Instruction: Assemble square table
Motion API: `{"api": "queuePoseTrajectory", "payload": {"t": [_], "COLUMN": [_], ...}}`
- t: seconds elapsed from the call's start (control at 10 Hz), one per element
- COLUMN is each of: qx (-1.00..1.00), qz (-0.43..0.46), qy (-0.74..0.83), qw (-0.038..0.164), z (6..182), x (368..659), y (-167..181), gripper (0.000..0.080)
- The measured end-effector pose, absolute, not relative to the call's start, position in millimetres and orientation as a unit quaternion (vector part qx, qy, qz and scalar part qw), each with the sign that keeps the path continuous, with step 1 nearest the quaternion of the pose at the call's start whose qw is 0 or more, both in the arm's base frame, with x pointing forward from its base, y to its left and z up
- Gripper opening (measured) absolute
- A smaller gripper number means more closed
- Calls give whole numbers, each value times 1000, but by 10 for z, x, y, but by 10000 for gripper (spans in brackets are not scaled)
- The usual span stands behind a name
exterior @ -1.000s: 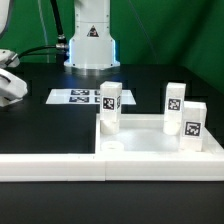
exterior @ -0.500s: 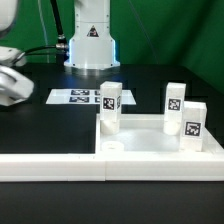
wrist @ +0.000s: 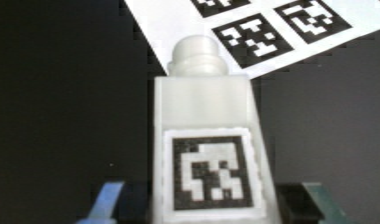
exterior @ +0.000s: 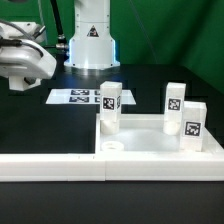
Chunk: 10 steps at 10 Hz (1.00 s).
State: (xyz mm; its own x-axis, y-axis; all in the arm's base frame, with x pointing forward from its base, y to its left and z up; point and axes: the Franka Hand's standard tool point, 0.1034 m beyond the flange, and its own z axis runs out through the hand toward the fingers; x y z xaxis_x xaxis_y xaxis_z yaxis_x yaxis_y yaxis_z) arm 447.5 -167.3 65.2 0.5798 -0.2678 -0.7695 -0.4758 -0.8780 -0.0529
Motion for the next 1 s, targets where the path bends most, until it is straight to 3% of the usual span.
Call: {"api": "queuePoseTrajectory", "payload": {"t": [0.3,0.4,0.5,0.6,0.7,1.0], "qx": [-880,-891,-907,-915,-915,-949], "qz": [406,390,366,351,346,244], "qy": [209,193,160,153,175,173], "qw": [128,127,131,126,116,96], "z": [693,892,1235,1415,1477,1420], "x": [4520,4757,5112,5307,5334,5500], "y": [-1654,-1598,-1432,-1310,-1251,-1286], "gripper": [290,290,290,290,290,290]}}
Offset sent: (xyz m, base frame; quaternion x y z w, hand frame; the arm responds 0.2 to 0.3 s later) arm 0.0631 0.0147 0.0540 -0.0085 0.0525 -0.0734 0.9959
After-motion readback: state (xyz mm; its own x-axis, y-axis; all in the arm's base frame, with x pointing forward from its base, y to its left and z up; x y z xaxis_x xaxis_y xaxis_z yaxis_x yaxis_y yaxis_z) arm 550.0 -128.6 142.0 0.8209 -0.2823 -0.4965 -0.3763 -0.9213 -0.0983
